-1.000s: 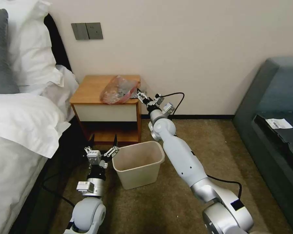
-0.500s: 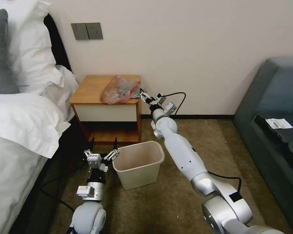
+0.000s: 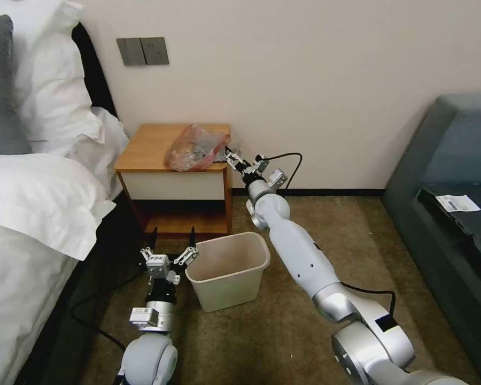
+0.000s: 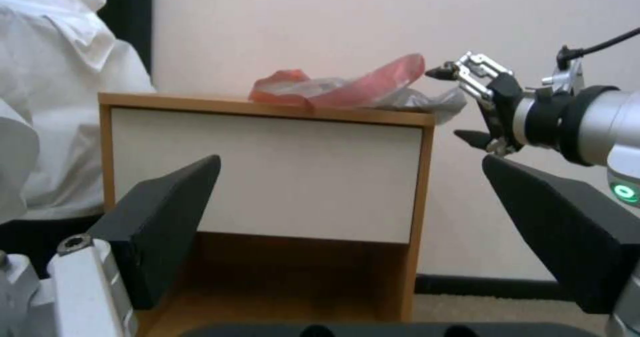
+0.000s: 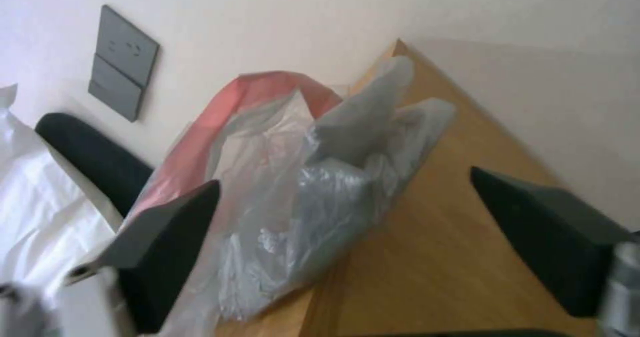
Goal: Pick up the garbage bag from the table and place it over the trash can.
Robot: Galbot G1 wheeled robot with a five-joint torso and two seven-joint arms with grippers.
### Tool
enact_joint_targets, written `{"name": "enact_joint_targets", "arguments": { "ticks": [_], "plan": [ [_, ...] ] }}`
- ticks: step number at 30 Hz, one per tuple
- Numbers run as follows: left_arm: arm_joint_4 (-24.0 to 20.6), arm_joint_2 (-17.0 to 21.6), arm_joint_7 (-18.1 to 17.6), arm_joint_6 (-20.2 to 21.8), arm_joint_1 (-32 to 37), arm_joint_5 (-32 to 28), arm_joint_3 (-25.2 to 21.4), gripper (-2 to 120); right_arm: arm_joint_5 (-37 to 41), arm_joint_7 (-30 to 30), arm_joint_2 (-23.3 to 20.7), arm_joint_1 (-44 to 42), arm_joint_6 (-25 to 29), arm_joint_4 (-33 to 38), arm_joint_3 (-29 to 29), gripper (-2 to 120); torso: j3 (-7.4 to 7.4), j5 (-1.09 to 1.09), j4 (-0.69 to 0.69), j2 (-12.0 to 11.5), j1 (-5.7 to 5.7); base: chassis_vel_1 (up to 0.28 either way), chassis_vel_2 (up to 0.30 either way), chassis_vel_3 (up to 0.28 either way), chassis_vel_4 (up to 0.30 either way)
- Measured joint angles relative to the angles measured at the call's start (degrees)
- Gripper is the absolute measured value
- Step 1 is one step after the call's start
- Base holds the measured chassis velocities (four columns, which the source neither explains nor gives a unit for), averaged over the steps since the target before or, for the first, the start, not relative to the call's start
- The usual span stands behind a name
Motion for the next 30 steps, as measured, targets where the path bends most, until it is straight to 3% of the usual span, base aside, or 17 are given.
{"name": "enact_joint_targets", "arguments": {
  "ticks": [4, 9, 18, 23, 25, 30],
  "plan": [
    [0.05, -0.45, -0.04, -0.13, 0.21, 0.39, 0.07, 98, 0.21, -0.72, -0.01, -0.01, 0.17, -0.21, 0.03, 77, 0.0, 0.0, 0.0, 0.0, 0.0, 0.0, 0.0, 0.0, 0.0],
    [0.14, -0.64, -0.05, -0.21, 0.37, 0.62, 0.11, 98, 0.38, -0.76, -0.01, -0.01, 0.17, -0.51, 0.03, 65, 0.0, 0.0, 0.0, 0.0, 0.0, 0.0, 0.0, 0.0, 0.0],
    [0.07, -1.22, -0.06, -0.44, 0.8, 1.19, 0.17, 98, 0.43, -1.97, -0.02, 0.22, 0.61, -1.7, 0.13, 25, 0.01, 0.0, 0.0, 0.0, 0.0, 0.0, 0.0, 0.0, 0.0],
    [0.1, -1.35, -0.06, -0.72, 0.99, 1.38, 0.13, 98, 0.36, -2.34, -0.02, 0.26, 0.81, -1.89, 0.13, 14, 0.0, 0.0, 0.0, 0.0, 0.0, 0.0, 0.0, 0.0, 0.0],
    [0.17, -1.41, -0.06, -0.82, 1.15, 1.44, 0.12, 98, 0.27, -2.5, -0.02, 0.26, 0.97, -1.93, 0.16, 3, 0.0, 0.0, 0.0, 0.0, 0.0, 0.0, 0.0, 0.0, 0.0],
    [0.39, -1.37, -0.06, -0.85, 1.05, 1.46, 0.12, 98, 0.11, -2.53, -0.02, -0.06, 1.17, -1.42, 0.17, 0, 0.0, 0.0, 0.0, 0.0, 0.0, 0.0, 0.0, 0.0, 0.0]
  ]
}}
